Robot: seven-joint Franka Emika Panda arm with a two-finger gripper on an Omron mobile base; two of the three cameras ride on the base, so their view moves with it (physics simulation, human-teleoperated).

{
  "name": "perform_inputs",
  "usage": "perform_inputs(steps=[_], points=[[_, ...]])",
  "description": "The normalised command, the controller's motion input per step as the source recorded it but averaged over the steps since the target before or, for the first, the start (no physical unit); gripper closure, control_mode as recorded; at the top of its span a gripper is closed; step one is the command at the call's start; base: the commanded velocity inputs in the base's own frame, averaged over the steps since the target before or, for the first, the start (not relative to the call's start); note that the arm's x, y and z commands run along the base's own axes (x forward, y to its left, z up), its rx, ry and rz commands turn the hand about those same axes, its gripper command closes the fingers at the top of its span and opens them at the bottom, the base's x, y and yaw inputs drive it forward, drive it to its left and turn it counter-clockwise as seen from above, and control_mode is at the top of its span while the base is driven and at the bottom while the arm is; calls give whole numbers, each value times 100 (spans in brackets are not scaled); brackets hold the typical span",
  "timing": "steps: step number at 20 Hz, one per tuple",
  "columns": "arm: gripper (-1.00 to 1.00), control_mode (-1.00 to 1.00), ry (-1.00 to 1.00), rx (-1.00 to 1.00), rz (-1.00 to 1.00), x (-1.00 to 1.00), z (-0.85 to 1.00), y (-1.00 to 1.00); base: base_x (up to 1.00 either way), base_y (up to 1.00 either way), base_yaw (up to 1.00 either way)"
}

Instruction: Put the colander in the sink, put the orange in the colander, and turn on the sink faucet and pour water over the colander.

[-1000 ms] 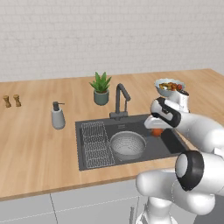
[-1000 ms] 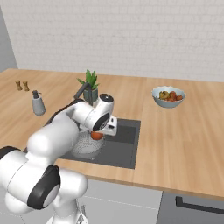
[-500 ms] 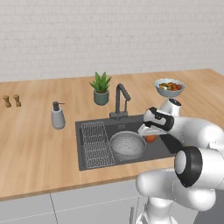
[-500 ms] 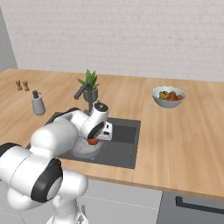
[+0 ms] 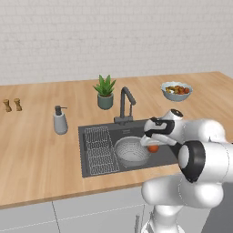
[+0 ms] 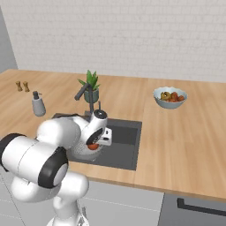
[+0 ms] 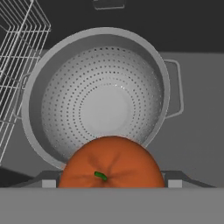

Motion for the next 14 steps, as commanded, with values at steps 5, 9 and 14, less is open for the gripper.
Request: perform_inputs(steps=[5, 9, 14], points=[[100, -100, 0, 0, 0, 7, -11, 12, 0, 0, 0], [100, -100, 0, 0, 0, 12, -15, 6, 0, 0, 0], [100, -100, -2, 0, 0, 10, -23, 1, 0, 0, 0]])
